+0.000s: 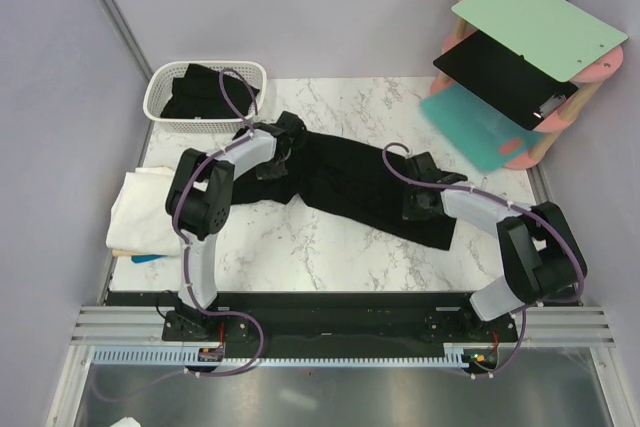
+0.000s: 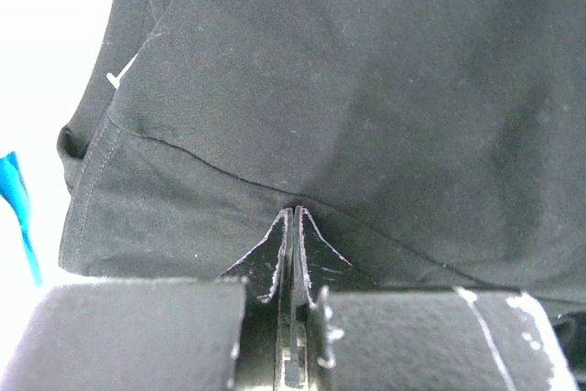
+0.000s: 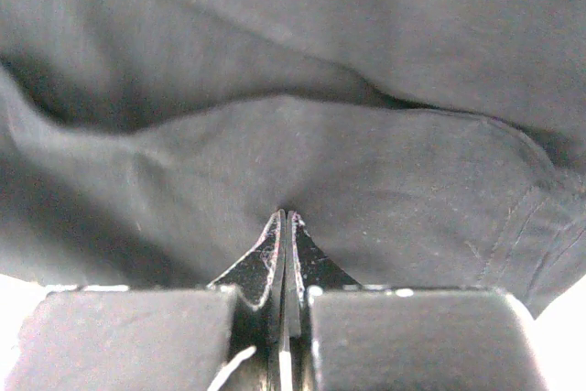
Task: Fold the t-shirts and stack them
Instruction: Rotate the tshirt 90 degrees
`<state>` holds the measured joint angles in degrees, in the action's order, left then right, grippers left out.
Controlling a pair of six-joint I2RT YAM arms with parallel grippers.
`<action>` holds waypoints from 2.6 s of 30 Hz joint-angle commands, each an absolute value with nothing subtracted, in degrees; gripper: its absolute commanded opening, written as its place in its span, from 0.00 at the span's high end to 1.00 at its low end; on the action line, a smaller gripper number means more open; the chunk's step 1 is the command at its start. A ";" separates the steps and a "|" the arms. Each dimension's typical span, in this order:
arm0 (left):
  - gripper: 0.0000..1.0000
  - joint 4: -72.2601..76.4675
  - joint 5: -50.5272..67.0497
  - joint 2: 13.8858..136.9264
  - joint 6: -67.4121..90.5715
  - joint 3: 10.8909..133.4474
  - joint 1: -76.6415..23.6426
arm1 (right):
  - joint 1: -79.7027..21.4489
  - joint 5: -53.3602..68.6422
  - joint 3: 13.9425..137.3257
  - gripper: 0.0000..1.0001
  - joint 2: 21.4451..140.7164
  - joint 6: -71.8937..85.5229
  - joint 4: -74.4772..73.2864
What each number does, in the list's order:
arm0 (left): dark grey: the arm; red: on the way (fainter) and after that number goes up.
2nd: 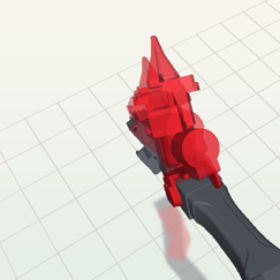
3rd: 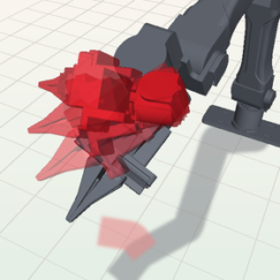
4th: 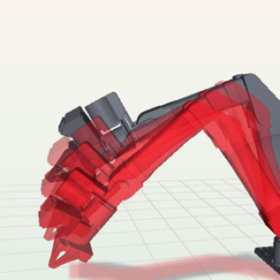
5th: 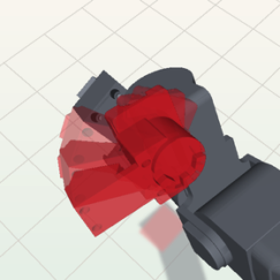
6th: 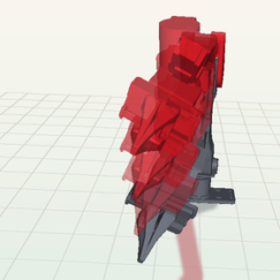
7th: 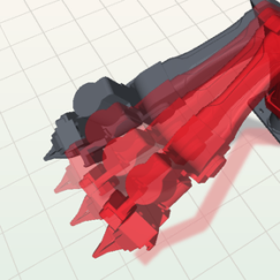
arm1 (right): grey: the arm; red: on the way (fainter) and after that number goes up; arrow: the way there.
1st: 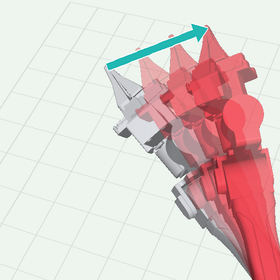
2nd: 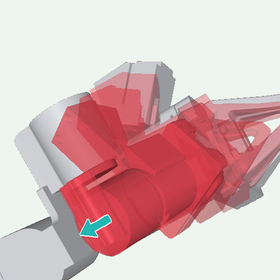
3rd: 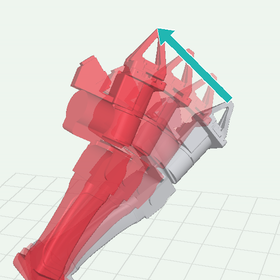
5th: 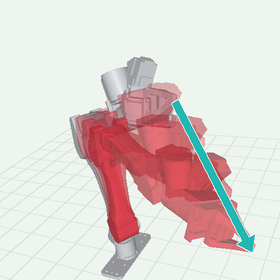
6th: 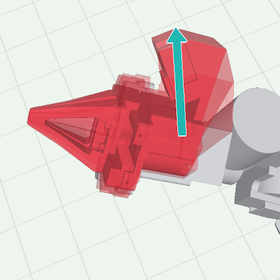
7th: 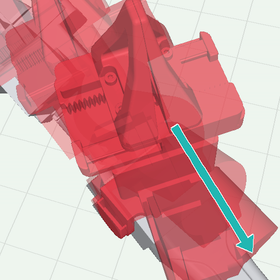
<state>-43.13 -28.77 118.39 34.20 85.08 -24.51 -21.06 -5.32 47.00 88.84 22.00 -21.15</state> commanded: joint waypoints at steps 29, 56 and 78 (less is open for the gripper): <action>0.98 -42.54 -20.05 110.50 24.61 103.47 -27.07 | -42.29 -13.12 67.84 1.00 85.59 24.35 -25.85; 0.98 -0.44 8.96 102.38 50.09 61.43 -51.41 | -22.59 19.77 115.13 1.00 138.59 21.97 -8.08; 0.98 4.15 8.00 113.37 50.10 69.69 -54.32 | -19.34 20.04 124.01 1.00 149.76 24.26 -14.15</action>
<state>5.17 9.10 109.08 48.84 64.16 -53.93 -20.84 20.97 121.60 147.44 24.14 -11.68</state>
